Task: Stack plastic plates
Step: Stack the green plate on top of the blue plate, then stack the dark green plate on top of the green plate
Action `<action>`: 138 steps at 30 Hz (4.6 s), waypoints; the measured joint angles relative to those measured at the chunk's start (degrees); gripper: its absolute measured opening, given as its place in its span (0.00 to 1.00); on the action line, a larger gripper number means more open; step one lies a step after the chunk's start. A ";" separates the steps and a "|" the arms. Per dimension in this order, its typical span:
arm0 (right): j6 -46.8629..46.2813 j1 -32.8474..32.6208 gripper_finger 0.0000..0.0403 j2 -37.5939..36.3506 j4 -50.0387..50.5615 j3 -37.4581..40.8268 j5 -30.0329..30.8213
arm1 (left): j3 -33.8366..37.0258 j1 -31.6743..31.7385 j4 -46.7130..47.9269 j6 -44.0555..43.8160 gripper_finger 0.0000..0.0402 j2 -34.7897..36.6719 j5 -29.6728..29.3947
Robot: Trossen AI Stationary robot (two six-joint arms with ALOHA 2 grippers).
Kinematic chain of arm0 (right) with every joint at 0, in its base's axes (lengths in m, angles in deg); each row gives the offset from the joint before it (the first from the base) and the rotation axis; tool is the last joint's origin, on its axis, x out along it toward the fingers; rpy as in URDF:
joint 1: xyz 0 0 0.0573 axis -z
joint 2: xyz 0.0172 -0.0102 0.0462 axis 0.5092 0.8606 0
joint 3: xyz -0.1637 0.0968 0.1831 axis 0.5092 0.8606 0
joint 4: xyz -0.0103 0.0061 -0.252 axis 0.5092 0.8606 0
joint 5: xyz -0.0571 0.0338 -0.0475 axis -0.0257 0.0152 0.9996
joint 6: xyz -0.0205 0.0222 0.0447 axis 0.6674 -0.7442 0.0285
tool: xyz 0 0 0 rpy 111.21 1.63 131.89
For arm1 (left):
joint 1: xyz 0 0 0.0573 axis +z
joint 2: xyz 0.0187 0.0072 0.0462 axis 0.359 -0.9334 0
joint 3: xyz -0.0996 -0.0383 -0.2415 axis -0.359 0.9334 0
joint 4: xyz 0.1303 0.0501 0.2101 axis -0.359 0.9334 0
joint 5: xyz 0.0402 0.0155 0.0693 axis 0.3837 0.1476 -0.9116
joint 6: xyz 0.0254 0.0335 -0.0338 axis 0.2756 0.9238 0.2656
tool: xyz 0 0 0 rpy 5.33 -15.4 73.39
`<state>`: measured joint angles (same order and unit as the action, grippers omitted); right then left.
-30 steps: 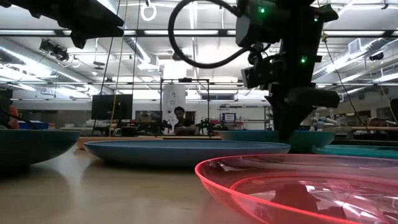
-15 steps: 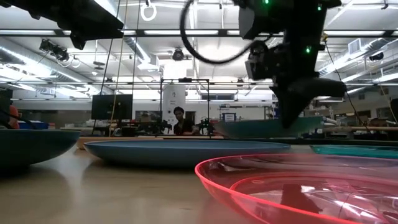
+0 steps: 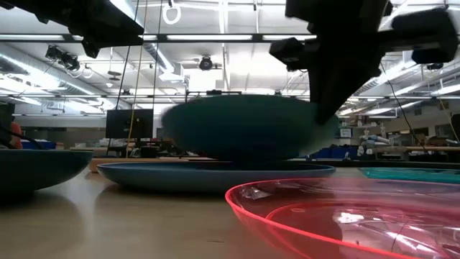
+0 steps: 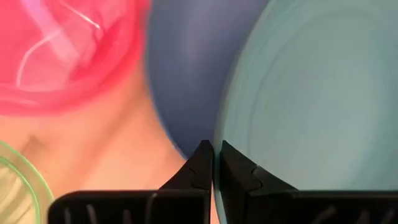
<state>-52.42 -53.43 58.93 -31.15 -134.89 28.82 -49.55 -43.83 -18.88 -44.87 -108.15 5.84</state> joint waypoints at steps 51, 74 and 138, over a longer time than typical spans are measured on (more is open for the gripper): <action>-3.78 -2.29 0.38 -4.71 0.56 0.09 5.56 | -2.37 -5.17 13.27 -28.62 0.36 -11.86 31.27; -5.66 -2.54 0.38 -4.59 1.38 0.11 4.01 | -17.29 -8.48 39.28 -41.28 0.36 -40.25 38.95; -5.83 -2.54 0.38 -4.59 0.09 0.11 2.46 | -18.62 4.20 47.33 -23.82 0.35 -38.87 50.74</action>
<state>-58.26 -55.98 54.34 -31.06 -134.78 31.28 -68.17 -39.63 28.45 -68.69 -147.02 56.58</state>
